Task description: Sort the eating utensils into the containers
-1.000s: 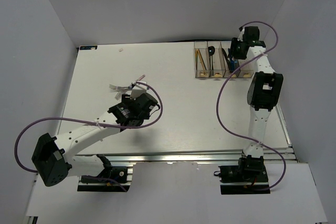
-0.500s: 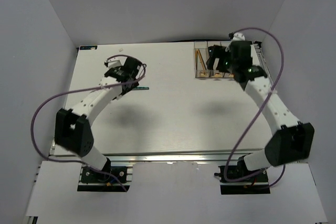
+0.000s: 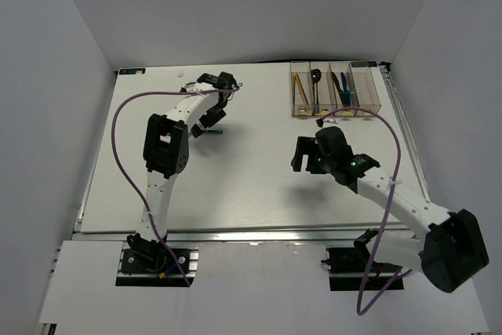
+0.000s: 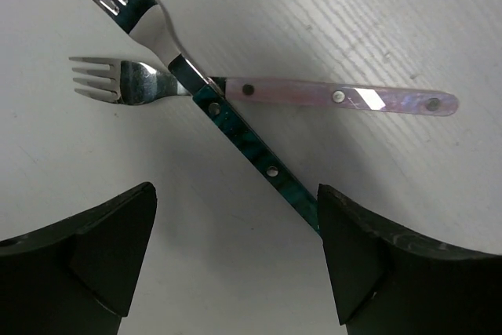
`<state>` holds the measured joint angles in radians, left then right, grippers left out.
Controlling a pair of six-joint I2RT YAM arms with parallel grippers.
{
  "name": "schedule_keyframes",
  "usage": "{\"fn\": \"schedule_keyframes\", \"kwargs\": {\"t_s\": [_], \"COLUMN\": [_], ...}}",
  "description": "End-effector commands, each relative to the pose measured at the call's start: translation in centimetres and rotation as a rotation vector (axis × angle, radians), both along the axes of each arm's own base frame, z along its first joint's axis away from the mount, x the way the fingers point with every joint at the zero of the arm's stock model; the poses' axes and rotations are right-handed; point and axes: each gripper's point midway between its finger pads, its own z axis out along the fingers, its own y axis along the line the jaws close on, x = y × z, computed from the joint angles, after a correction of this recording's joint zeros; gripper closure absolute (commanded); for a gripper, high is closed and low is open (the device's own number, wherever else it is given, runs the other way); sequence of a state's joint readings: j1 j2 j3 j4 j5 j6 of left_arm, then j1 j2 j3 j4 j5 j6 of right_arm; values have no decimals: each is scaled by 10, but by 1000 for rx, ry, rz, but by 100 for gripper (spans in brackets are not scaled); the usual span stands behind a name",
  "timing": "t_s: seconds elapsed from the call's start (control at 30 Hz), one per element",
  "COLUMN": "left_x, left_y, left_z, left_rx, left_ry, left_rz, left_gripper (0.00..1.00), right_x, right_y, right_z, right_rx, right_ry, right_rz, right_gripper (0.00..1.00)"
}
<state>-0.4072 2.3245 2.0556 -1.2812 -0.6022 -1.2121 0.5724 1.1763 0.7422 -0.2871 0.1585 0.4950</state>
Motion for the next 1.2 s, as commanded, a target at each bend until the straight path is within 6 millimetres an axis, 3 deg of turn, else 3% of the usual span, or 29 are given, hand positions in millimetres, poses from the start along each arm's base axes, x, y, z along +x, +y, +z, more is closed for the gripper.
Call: {"fn": "schedule_keyframes", "kwargs": {"t_s": [0.0, 0.13, 0.33, 0.43, 0.67, 0.77, 0.97, 1.13, 1.17], "left_x": [2, -3, 5, 6, 4, 5, -7, -15, -15], "left_y": [7, 11, 16, 20, 26, 25, 29, 33, 33], "left_z": [20, 5, -16, -27, -33, -31, -39, -37, -34], "left_rx": [-30, -15, -30, -36, -31, -51, -52, -43, -49], "left_ry": [-128, -124, -151, -147, -166, -183, -165, -164, -170], "left_rz": [201, 215, 194, 184, 173, 171, 166, 164, 161], "left_gripper": [8, 12, 19, 27, 29, 47, 54, 67, 73], "right_x": [-2, -10, -15, -17, -20, -21, -22, -23, -23], "right_y": [-7, -11, -6, -7, -15, -14, -9, -9, -9], "right_z": [13, 19, 30, 34, 35, 31, 30, 31, 31], "right_rx": [15, 33, 66, 62, 17, 16, 35, 37, 37], "right_ry": [-71, -93, -119, -129, -149, -139, -129, -129, -128], "right_rz": [-22, -8, 33, 51, 64, 69, 87, 89, 87], "right_gripper": [11, 11, 11, 11, 11, 11, 11, 11, 11]}}
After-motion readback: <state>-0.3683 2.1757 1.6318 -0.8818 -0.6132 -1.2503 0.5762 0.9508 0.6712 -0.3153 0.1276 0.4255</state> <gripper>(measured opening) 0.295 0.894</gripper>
